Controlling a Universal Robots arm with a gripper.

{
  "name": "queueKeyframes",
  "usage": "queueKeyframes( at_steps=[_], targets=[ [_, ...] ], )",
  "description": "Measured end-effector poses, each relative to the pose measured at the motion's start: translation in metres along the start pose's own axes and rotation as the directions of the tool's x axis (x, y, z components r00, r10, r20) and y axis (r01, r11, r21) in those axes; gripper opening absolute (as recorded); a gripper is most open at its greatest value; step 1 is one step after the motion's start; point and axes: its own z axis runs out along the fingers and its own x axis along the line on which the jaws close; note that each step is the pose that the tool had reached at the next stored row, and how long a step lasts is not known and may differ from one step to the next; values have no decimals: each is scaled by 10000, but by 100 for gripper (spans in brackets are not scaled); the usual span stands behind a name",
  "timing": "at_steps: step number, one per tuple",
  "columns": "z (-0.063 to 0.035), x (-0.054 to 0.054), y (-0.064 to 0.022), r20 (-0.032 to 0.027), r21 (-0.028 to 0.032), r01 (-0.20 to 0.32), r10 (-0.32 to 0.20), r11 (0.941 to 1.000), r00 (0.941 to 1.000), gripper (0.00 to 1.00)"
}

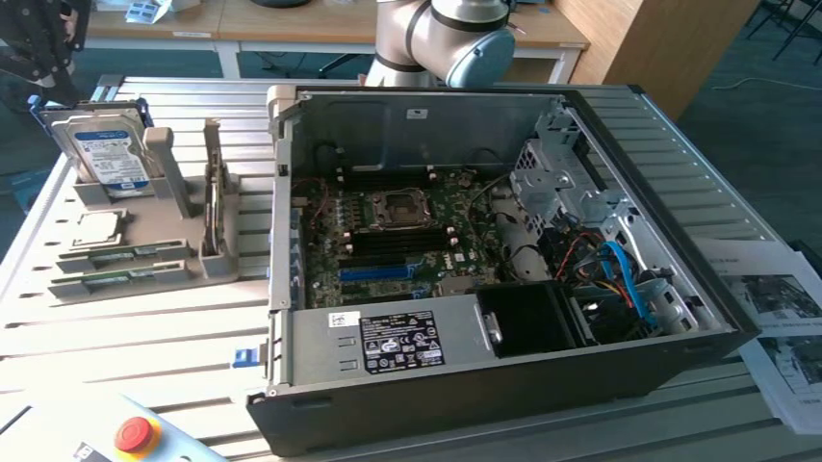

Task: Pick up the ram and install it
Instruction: 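Pick up the ram and move it above insertion slot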

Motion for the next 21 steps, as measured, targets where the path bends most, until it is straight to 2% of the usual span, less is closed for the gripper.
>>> queueKeyframes(
  at_steps=[5, 10, 15, 21],
  targets=[
    [0, 0, 0, -72, -16, 477, -477, 9989, 9988, 10],
    [0, 0, 0, -144, -37, 966, -966, 9953, 9952, 10],
    [0, 0, 0, -226, -65, 1514, -1515, 9885, 9882, 10],
    [0, 0, 0, -316, -100, 2128, -2130, 9770, 9765, 10]
  ],
)
